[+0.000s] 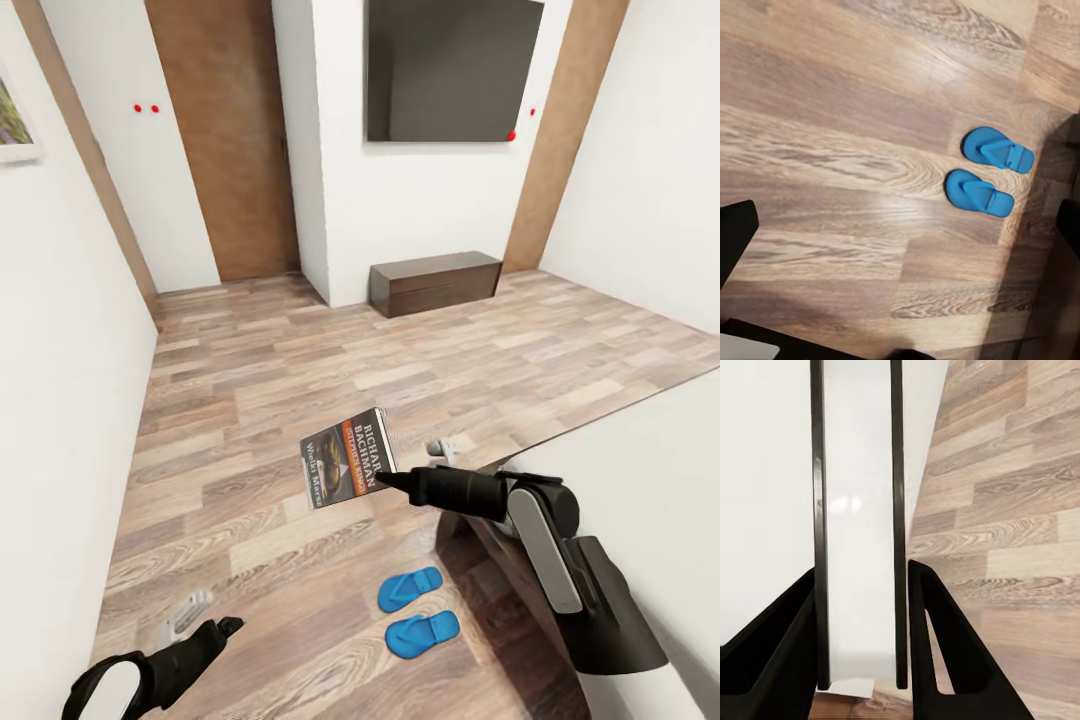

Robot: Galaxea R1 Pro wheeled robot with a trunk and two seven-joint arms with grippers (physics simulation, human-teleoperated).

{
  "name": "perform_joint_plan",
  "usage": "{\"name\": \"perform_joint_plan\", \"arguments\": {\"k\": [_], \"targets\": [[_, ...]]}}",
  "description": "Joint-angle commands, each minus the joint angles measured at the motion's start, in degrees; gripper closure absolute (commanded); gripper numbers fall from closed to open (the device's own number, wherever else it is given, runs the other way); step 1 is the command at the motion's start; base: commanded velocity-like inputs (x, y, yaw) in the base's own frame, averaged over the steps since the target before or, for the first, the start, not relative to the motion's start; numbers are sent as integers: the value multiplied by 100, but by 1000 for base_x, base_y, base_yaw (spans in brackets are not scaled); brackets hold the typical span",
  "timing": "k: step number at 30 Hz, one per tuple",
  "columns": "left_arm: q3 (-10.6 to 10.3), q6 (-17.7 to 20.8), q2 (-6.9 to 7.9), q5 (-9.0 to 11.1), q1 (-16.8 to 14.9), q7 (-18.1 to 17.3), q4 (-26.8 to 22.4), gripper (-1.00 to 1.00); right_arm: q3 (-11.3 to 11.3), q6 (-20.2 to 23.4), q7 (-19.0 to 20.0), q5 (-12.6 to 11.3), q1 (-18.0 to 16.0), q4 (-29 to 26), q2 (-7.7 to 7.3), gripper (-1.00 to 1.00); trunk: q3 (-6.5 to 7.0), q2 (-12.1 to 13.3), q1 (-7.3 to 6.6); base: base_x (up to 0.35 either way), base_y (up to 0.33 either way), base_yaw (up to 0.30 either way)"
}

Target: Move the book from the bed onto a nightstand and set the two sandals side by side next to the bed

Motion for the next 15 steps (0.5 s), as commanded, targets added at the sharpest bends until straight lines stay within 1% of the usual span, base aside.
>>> {"name": "perform_joint_plan", "arguments": {"k": [1,15], "targets": [[-4,14,-1,60,-4,47,-2,-100,0,18,51,7,-2,-5,-2,100,-5,-2,-1,0,0,286],[-30,5,-49,71,-8,20,30,-100,0,18,38,12,-3,-2,2,100,-5,-2,-1,0,0,286]]}}
